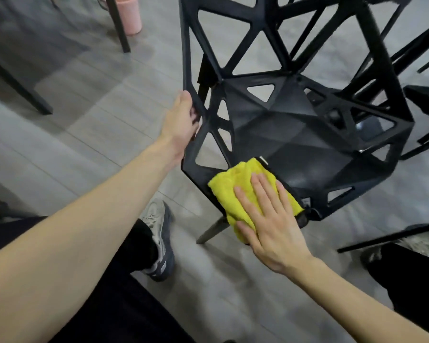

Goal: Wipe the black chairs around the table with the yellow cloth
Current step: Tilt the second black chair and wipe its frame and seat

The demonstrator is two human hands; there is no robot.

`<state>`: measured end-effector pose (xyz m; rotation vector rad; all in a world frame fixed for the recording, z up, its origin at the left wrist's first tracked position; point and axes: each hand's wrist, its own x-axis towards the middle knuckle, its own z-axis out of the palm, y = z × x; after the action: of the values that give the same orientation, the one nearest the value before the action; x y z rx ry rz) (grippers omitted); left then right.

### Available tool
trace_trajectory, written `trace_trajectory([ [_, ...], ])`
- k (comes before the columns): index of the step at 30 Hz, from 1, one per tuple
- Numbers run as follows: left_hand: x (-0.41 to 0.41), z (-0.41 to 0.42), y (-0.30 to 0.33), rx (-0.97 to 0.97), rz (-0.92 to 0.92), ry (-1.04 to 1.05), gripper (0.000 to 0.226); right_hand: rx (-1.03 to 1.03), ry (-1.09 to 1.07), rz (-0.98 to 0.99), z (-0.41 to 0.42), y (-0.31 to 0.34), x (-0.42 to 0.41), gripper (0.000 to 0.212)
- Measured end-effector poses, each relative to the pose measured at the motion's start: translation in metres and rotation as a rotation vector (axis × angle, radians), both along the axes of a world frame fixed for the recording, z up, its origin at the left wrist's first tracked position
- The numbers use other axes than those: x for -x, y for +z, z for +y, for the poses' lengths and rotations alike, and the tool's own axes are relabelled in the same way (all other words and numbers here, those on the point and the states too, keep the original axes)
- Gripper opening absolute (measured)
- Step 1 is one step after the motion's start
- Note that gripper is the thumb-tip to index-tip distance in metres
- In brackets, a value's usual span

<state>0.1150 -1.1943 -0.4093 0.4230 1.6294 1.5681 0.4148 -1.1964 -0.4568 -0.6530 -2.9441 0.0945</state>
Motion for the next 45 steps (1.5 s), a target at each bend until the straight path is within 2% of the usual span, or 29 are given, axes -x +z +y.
trace_trajectory([
  [2,-0.015,0.002,-0.006,0.006,0.005,-0.051,0.031,-0.011,-0.099,0.026,-0.008,-0.005,0.001,0.067],
  [7,-0.012,0.001,0.006,-0.055,-0.092,-0.126,0.055,0.233,-0.372,0.303,-0.029,0.004,0.125,0.071],
  [9,0.0,0.007,0.019,-0.061,-0.111,-0.142,0.058,0.245,-0.341,0.324,-0.027,0.004,0.127,0.069],
  [11,0.012,0.015,0.031,-0.015,-0.058,-0.097,0.064,0.187,-0.244,0.268,-0.028,-0.003,0.087,0.065],
  [13,0.015,0.025,0.039,-0.04,-0.046,-0.138,0.078,0.143,-0.13,0.199,-0.028,-0.004,0.04,0.063],
  [15,0.014,0.031,0.042,-0.045,-0.025,-0.169,0.078,0.127,-0.096,0.163,-0.029,-0.006,0.028,0.062],
  [17,0.013,0.034,0.037,-0.015,-0.019,-0.161,0.078,0.144,-0.141,0.174,-0.026,-0.003,0.057,0.062],
  [22,0.019,0.027,0.033,-0.1,-0.123,-0.182,0.075,0.494,-0.436,0.25,0.046,0.011,0.175,0.084],
  [25,0.014,0.024,0.039,-0.122,-0.106,-0.203,0.074,0.531,-0.475,0.293,0.07,0.014,0.189,0.078],
  [30,0.015,0.024,0.048,-0.032,-0.04,-0.268,0.081,0.53,-0.372,0.322,-0.002,0.02,0.136,0.064],
  [33,0.015,0.023,0.047,-0.051,-0.058,-0.278,0.075,0.523,-0.317,0.388,0.023,0.02,0.13,0.04],
  [35,0.013,0.022,0.049,-0.108,-0.1,-0.28,0.073,0.544,-0.429,0.438,0.055,0.025,0.158,0.028],
  [38,0.018,0.021,0.045,-0.124,-0.087,-0.303,0.064,0.662,-0.754,0.542,0.097,0.035,0.185,0.036],
  [40,0.023,0.019,0.044,-0.05,0.015,-0.293,0.059,0.701,-0.827,0.707,0.115,0.059,0.186,0.041],
  [42,0.033,0.012,0.051,0.055,0.155,-0.252,0.051,0.677,-0.741,0.806,0.133,0.089,0.196,0.049],
  [45,0.049,0.002,0.066,0.08,0.236,-0.236,0.045,0.581,-0.437,0.694,0.142,0.12,0.243,0.052],
])
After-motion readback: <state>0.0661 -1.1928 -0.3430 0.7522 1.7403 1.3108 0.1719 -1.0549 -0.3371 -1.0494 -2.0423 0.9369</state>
